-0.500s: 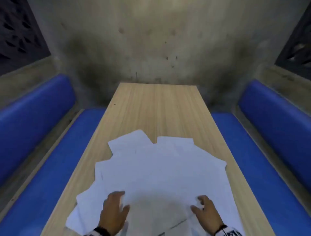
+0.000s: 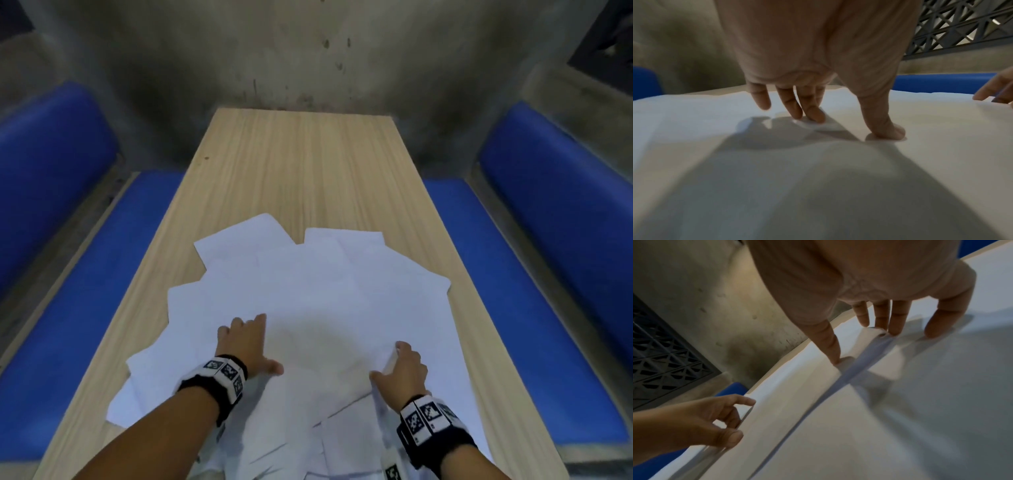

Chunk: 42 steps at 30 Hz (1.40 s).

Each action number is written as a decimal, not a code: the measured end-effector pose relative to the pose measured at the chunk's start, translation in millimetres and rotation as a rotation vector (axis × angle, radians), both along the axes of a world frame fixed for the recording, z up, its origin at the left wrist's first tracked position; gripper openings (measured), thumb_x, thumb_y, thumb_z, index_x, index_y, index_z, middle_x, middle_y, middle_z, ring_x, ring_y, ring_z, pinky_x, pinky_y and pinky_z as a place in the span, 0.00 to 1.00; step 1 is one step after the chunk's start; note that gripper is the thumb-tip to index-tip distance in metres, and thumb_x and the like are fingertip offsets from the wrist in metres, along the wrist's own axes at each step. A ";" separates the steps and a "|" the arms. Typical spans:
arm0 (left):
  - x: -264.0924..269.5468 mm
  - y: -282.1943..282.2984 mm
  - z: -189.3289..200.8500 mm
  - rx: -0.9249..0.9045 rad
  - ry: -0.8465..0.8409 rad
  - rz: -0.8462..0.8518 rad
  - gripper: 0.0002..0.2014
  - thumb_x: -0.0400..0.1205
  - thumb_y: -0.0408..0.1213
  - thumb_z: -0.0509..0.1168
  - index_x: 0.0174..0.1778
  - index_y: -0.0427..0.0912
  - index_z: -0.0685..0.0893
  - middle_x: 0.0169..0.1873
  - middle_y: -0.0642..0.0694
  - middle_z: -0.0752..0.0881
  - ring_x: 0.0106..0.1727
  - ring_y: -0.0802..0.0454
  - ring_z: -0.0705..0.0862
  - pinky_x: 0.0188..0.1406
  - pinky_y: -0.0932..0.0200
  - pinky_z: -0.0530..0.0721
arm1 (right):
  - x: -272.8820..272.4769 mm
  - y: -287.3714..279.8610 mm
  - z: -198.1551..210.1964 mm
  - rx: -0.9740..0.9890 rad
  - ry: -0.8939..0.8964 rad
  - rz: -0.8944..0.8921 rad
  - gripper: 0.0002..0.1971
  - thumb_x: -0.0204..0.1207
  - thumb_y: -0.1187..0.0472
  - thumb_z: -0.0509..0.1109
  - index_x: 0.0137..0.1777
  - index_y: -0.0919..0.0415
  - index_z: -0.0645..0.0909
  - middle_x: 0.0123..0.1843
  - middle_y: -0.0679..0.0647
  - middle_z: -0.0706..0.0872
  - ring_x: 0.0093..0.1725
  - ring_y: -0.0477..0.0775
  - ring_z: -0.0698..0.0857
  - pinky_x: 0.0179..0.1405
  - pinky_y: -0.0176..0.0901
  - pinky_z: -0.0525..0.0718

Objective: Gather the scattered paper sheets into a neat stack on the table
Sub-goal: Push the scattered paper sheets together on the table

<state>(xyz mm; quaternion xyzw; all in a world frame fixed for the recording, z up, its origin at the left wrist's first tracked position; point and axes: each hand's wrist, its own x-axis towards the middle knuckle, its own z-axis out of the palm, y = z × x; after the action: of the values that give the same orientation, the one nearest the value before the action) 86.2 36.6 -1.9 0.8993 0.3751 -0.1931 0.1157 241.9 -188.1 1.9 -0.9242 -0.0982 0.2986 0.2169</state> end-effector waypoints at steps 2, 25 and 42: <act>5.7 3.2 4.2 0.036 -0.007 -0.030 0.45 0.58 0.69 0.72 0.65 0.45 0.70 0.62 0.45 0.78 0.66 0.42 0.73 0.61 0.45 0.70 | 6.6 -1.5 -1.0 0.079 0.046 -0.065 0.35 0.71 0.60 0.72 0.77 0.60 0.63 0.75 0.60 0.72 0.75 0.63 0.69 0.70 0.57 0.73; 17.2 7.8 1.3 -0.069 -0.051 0.039 0.51 0.58 0.65 0.75 0.74 0.49 0.64 0.68 0.47 0.69 0.70 0.44 0.67 0.61 0.44 0.74 | 94.4 -40.0 1.9 0.111 0.075 -0.399 0.36 0.68 0.57 0.77 0.72 0.72 0.66 0.65 0.65 0.77 0.65 0.69 0.79 0.53 0.52 0.78; 16.1 -0.8 -1.8 -0.365 -0.428 0.336 0.19 0.74 0.40 0.70 0.30 0.47 0.63 0.29 0.50 0.69 0.33 0.49 0.67 0.32 0.57 0.64 | 45.4 -33.9 -0.1 0.509 -0.065 -0.213 0.05 0.75 0.65 0.70 0.47 0.65 0.82 0.42 0.56 0.88 0.48 0.63 0.87 0.36 0.39 0.78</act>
<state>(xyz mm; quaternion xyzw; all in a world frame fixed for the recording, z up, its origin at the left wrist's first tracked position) 102.3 35.8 -3.6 0.8094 0.4445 -0.0422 0.3815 287.3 -222.0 1.8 -0.8541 -0.0791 0.2102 0.4692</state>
